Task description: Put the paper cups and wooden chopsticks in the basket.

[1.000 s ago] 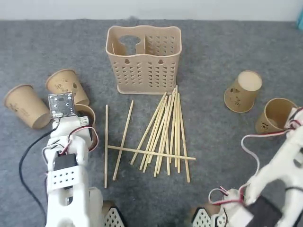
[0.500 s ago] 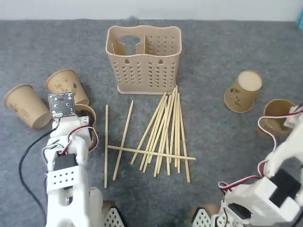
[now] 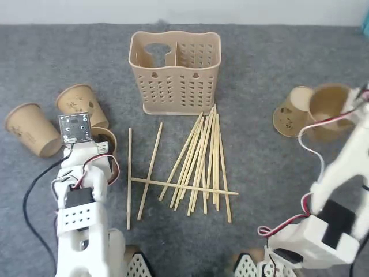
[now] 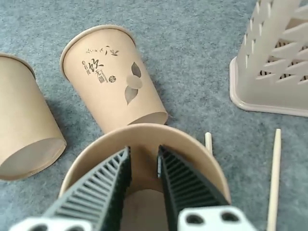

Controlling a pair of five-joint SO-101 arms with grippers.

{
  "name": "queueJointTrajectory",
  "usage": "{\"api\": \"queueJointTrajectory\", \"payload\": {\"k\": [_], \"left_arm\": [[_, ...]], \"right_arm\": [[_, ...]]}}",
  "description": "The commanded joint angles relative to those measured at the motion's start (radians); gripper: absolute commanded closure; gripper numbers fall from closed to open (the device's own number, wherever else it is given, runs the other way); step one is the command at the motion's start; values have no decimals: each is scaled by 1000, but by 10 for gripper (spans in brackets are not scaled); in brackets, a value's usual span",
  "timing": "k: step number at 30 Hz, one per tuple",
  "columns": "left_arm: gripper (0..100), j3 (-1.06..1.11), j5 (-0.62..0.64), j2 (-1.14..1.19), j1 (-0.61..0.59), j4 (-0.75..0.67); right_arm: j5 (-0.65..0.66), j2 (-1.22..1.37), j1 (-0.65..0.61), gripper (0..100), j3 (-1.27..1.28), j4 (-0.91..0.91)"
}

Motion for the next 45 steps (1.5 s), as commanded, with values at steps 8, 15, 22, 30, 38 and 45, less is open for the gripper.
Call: {"api": "queueJointTrajectory", "payload": {"k": [8,15,22,30,38,45], "left_arm": [[904,-2,-8,31,0,9],[904,-2,-9,31,0,9],[904,-2,-11,31,0,6],[904,-2,-11,31,0,5],[904,-2,-11,31,3,5],[904,-2,-11,31,2,5]], "right_arm": [[-269,-70,-407,991,-382,18],[-370,-59,-634,991,-417,-173],[-371,77,-720,991,-419,-326],[-367,263,-713,991,-423,-360],[-347,280,-714,980,-417,-348],[-302,309,-717,802,-419,-298]]}}
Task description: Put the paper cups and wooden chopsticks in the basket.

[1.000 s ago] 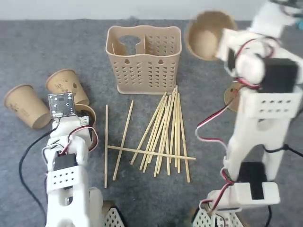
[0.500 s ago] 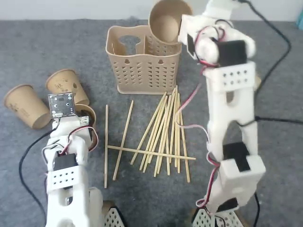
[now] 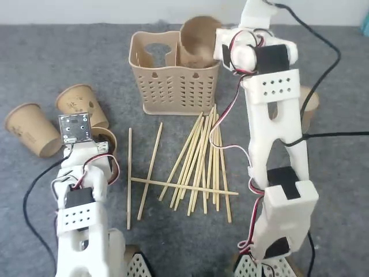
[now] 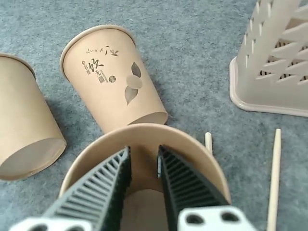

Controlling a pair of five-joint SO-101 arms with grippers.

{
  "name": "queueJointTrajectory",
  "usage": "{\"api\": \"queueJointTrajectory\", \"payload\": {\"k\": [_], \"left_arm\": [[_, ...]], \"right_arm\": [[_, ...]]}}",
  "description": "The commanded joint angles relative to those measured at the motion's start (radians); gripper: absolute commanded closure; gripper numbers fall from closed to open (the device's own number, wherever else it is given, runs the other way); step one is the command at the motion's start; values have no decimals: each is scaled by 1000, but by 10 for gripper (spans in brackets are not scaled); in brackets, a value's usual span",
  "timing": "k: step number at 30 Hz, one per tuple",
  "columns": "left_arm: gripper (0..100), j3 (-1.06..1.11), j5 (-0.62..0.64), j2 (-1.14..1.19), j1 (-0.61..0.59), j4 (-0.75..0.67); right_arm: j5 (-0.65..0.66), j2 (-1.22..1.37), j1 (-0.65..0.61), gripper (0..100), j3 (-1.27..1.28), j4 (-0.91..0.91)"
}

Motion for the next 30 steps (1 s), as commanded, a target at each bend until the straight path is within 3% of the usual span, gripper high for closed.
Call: {"api": "queueJointTrajectory", "payload": {"k": [1,8,13,19,24,30], "left_arm": [[904,-2,-11,31,2,5],[904,-2,-11,31,0,5],[904,-2,-11,31,0,5],[904,-2,-11,31,0,5],[904,-2,-12,31,0,5],[905,-2,-12,31,0,6]], "right_arm": [[18,-24,-7,798,-49,22],[23,-136,38,797,-101,237],[20,-205,213,805,-77,383],[61,-200,432,988,101,351],[129,-202,495,991,270,266],[132,-200,579,991,522,-19]]}}
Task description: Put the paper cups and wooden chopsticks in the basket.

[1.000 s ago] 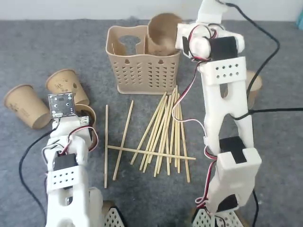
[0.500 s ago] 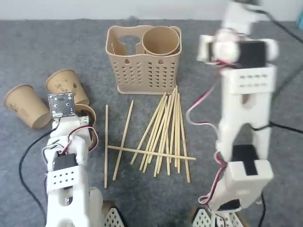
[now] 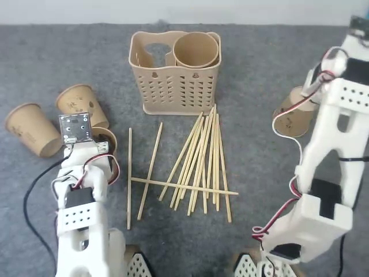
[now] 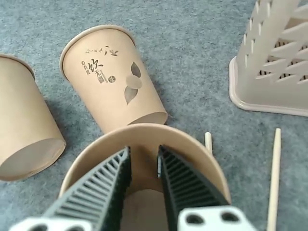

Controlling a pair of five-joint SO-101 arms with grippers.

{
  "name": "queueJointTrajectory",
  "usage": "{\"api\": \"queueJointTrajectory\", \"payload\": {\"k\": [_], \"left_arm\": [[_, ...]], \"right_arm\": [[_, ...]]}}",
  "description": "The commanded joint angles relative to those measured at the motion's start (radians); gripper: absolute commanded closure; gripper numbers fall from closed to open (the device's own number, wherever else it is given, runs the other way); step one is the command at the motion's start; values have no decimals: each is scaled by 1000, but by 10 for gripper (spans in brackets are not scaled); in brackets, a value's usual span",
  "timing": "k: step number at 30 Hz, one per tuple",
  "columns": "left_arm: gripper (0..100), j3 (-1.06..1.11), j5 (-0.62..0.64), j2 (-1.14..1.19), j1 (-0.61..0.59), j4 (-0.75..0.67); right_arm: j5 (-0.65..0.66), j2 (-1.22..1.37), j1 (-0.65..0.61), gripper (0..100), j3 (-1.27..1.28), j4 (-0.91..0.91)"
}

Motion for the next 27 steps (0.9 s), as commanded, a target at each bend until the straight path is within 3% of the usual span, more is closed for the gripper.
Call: {"api": "queueJointTrajectory", "payload": {"k": [1,6,18,27], "left_arm": [[905,-2,-9,31,0,6],[905,-2,-9,31,0,6],[907,1,-11,31,0,6],[907,2,-11,31,0,6]], "right_arm": [[18,-56,51,991,127,-191],[18,-58,42,991,284,-354],[72,-51,42,991,315,-381],[98,42,252,991,353,-512]]}}
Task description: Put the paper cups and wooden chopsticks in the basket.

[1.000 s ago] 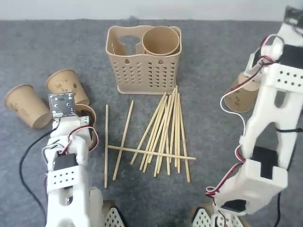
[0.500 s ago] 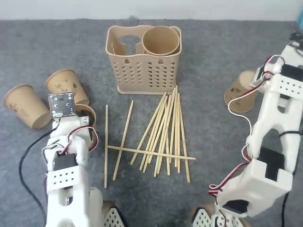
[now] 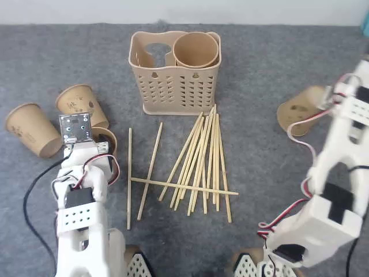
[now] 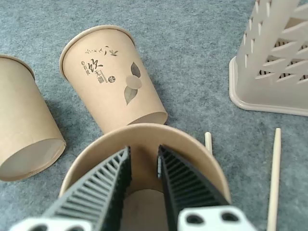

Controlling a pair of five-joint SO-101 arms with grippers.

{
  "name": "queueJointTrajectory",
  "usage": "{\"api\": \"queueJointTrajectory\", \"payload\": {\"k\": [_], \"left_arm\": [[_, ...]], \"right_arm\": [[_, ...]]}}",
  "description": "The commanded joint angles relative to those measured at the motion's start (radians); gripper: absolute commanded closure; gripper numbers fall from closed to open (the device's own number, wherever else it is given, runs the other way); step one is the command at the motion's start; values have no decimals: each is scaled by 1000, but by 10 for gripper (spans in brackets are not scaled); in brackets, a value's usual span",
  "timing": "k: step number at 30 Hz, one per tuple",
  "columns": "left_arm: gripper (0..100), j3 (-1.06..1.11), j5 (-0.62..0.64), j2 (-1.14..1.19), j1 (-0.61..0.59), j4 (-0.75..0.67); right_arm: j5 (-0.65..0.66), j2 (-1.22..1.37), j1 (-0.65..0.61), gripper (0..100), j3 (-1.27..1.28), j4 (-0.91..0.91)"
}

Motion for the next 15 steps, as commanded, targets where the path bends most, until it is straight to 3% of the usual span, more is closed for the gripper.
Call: {"api": "queueJointTrajectory", "payload": {"k": [1,7,15], "left_arm": [[907,2,-9,31,0,6],[907,2,-9,31,0,6],[907,2,-9,31,0,6]], "right_arm": [[48,24,85,991,0,-44],[86,-2,147,991,-3,-13],[84,-220,170,987,-8,76]]}}
